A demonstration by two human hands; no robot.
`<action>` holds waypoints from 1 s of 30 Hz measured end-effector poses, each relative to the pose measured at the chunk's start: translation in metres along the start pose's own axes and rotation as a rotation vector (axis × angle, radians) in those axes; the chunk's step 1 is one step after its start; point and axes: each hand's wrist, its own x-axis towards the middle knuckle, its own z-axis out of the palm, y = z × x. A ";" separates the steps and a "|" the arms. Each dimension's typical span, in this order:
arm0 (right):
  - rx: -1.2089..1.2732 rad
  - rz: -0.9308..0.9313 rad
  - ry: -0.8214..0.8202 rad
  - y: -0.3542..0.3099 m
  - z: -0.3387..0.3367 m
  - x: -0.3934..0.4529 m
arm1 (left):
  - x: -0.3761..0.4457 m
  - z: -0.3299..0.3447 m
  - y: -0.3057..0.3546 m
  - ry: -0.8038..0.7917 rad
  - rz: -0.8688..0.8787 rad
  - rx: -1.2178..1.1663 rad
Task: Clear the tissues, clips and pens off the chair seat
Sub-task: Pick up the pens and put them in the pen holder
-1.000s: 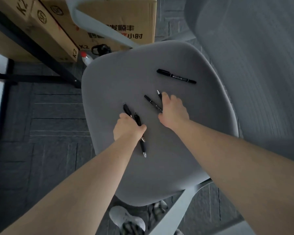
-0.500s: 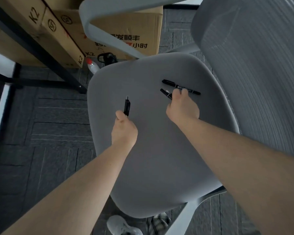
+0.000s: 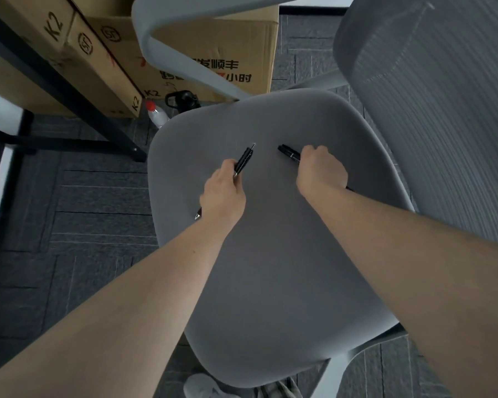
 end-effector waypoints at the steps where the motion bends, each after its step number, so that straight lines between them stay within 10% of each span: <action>1: 0.011 -0.001 -0.003 -0.001 0.002 -0.002 | -0.001 0.001 -0.001 -0.023 0.005 0.008; 17: 0.246 -0.301 -0.063 -0.081 -0.083 -0.074 | -0.026 -0.127 0.023 -0.021 -0.017 -0.109; 30: 0.249 -0.650 0.052 -0.276 -0.198 -0.230 | -0.132 -0.384 -0.013 0.321 -0.025 -0.377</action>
